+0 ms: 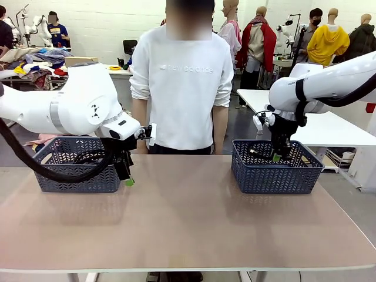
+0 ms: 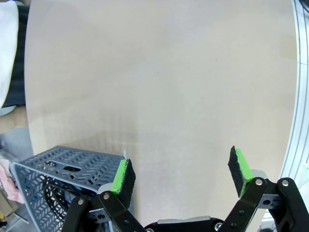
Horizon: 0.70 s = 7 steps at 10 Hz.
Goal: Organize the cables according to human instructions.
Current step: Pick up a bundle of cables and place it in the basket indicated by the human.
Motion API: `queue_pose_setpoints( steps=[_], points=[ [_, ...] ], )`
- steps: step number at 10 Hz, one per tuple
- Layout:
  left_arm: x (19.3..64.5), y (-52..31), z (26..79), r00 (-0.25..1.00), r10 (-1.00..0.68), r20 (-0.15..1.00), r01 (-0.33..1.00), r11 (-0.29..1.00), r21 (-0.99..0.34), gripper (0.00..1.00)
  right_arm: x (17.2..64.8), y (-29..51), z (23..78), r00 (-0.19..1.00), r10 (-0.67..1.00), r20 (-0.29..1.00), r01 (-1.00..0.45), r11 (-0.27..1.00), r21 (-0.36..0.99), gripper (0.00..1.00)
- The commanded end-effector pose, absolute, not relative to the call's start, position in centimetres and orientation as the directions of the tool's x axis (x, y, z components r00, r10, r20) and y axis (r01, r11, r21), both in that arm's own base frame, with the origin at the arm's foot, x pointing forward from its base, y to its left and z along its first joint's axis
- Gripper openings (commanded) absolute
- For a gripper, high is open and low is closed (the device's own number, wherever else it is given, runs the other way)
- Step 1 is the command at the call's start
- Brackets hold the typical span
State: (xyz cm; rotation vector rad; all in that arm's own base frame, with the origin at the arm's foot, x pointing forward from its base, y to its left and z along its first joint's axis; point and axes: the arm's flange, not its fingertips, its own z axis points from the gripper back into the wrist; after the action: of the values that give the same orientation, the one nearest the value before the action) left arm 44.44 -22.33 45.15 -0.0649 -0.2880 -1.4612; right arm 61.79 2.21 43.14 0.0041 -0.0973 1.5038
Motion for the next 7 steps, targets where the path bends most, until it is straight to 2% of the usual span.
queue_pose_setpoints(
  steps=[1,2,3,4,5,6,7],
  points=[
    [44.37,-22.21,45.19,0.087,-0.969,0.233,0.984,0.12,0.133,1.0,62.12,1.88,43.37,0.076,0.992,0.104,-0.991,0.086,-0.098,0.51],
    [44.37,-22.21,45.19,0.087,-0.969,0.233,0.984,0.12,0.133,1.0,62.19,1.9,43.64,0.091,0.99,0.112,-0.989,0.103,-0.106,0.37],
    [44.37,-22.21,45.19,0.087,-0.969,0.233,0.984,0.12,0.133,1.0,62.24,1.92,43.97,0.094,0.989,0.113,-0.988,0.106,-0.108,0.7],
    [44.37,-22.21,45.19,0.087,-0.969,0.233,0.984,0.12,0.133,1.0,62.33,1.87,44.23,0.103,0.987,0.122,-0.987,0.116,-0.107,0.56],
    [44.37,-22.21,45.19,0.087,-0.969,0.233,0.984,0.12,0.133,1.0,62.27,1.93,44.31,0.105,0.987,0.12,-0.988,0.117,-0.104,0.89],
    [44.37,-22.21,45.19,0.087,-0.969,0.233,0.984,0.12,0.133,1.0,62.23,1.89,44.27,0.108,0.987,0.118,-0.988,0.119,-0.096,0.75],
    [44.37,-22.21,45.19,0.087,-0.969,0.233,0.984,0.12,0.133,1.0,62.26,1.95,44.25,0.109,0.987,0.114,-0.989,0.119,-0.088,1.0]
  ],
)
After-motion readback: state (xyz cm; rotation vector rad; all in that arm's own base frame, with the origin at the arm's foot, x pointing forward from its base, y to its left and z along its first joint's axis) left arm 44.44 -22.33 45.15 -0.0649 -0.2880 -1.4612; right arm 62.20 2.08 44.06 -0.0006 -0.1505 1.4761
